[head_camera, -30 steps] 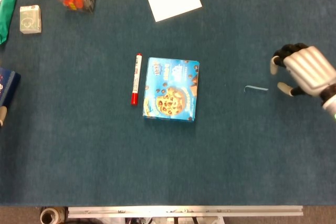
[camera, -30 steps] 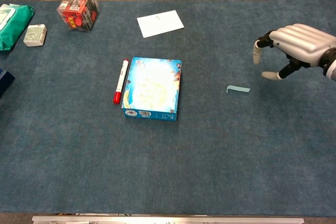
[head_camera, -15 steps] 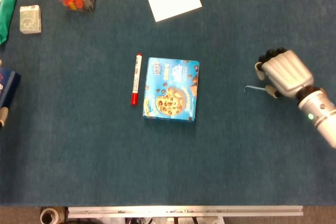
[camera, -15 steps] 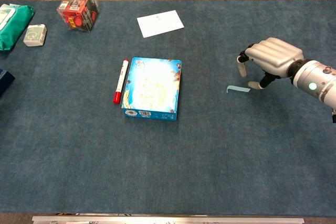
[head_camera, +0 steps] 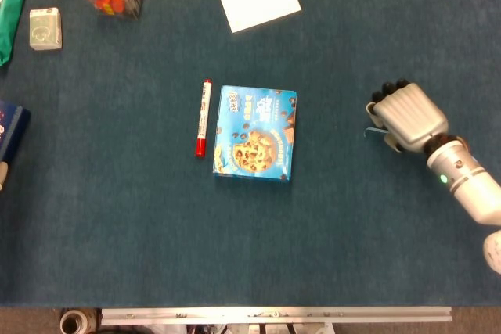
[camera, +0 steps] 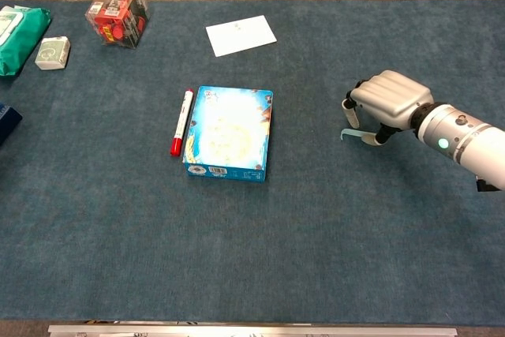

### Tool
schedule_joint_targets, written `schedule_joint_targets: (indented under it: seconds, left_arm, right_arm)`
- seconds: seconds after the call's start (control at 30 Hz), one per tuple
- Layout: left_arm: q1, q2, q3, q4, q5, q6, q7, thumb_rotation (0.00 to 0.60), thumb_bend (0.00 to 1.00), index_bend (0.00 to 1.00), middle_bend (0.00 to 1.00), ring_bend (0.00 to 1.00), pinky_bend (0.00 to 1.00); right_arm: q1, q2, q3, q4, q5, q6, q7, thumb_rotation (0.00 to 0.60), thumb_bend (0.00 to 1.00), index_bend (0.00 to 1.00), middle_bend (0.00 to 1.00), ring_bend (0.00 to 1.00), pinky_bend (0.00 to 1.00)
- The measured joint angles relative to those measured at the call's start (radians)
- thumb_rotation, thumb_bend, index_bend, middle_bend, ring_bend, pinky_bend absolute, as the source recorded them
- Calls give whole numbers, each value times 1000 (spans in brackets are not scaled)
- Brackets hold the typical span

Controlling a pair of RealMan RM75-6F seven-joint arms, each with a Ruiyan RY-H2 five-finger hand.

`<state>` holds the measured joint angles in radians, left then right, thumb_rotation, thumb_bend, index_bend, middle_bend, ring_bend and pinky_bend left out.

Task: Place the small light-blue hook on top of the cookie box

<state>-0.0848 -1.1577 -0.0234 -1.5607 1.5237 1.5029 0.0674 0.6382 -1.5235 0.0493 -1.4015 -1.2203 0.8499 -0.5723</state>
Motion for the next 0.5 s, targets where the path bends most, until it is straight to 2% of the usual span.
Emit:
schedule_joint_targets:
  seconds: [0.5]
  left_arm:
    - [9, 6, 4, 9, 9, 12, -22, 600, 283, 83, 73, 45, 0]
  right_arm:
    - [26, -21, -14, 21, 24, -2, -40, 600, 253, 572, 403, 269, 308]
